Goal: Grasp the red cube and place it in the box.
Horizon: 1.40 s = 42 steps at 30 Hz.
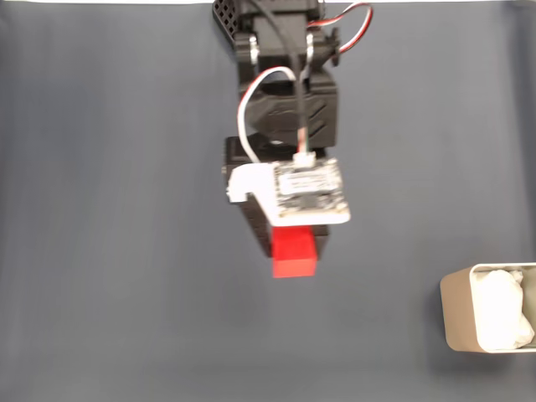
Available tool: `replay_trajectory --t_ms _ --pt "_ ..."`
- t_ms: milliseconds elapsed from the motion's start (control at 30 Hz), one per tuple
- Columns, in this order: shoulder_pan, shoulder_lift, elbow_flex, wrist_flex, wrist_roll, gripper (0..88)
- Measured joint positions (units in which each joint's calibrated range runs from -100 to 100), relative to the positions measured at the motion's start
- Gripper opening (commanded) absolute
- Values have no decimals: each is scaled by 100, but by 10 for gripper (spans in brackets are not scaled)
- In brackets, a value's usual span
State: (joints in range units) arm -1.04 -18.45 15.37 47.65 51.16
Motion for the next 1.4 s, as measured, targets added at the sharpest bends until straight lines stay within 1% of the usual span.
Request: replay_trajectory --t_ms 300,700,1100,1400 --pt "-631 96 -488 0 0 106" --pt "-1328 782 -1320 0 78 104" --pt "-1751 1754 -2333 0 98 101" --pt "-1944 2484 -3137 0 -24 101"
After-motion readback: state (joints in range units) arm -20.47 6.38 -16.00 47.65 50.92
